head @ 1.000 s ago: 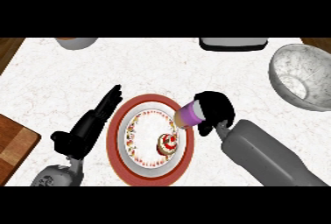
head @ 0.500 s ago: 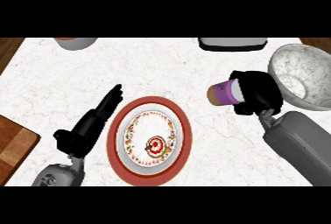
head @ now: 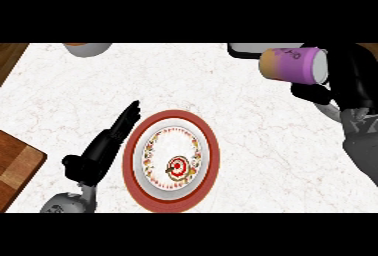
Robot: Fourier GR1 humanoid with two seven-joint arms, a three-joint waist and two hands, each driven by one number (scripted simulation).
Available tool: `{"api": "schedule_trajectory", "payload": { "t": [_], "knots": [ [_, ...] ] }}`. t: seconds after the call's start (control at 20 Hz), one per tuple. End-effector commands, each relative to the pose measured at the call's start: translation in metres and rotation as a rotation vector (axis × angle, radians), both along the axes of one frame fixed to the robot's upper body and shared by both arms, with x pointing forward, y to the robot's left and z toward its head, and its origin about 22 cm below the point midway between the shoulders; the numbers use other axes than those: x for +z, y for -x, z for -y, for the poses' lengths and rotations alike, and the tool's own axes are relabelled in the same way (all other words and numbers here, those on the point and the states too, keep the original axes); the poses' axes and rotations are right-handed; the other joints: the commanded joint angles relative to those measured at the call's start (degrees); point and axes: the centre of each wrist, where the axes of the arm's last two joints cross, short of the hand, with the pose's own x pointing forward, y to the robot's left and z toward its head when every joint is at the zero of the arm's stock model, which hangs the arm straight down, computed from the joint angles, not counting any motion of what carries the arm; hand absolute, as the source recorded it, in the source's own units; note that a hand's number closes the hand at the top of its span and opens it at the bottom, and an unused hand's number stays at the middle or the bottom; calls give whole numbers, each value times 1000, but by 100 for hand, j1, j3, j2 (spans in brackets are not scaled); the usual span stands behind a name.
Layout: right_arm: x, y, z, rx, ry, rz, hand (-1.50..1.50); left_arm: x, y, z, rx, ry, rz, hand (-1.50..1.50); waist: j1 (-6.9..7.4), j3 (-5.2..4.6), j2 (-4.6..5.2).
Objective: Pick the can from the plate and place it in the bowl
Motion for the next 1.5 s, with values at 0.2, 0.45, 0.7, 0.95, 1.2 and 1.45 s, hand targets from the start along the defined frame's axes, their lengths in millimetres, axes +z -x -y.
{"api": "schedule_trajectory", "payload": {
  "t": [0.2, 0.45, 0.7, 0.95, 1.2, 1.45],
  "knots": [
    [15, -21, 53, -127, 38, -6, 150, 3, -1, -2, -19, 1, 7, 0, 109, -2, 31],
    [-18, -36, 107, -245, 187, 82, 150, 9, -10, 1, -21, -14, 2, 0, 151, 2, 54],
    [-27, -50, 140, -281, 215, 84, 150, 17, 4, 7, -35, -6, 37, 0, 163, 2, 43],
    [-44, -49, 185, -274, 89, -259, 150, 11, -6, 20, -29, 6, 14, 0, 176, 7, 86],
    [-70, -58, 187, -170, -86, -325, -150, 4, 3, 20, -40, 7, 18, 0, 231, 8, 77],
    [-45, -66, 203, -110, -142, -159, -150, 22, -5, 15, -34, 10, 27, 0, 233, 10, 70]
  ]
}}
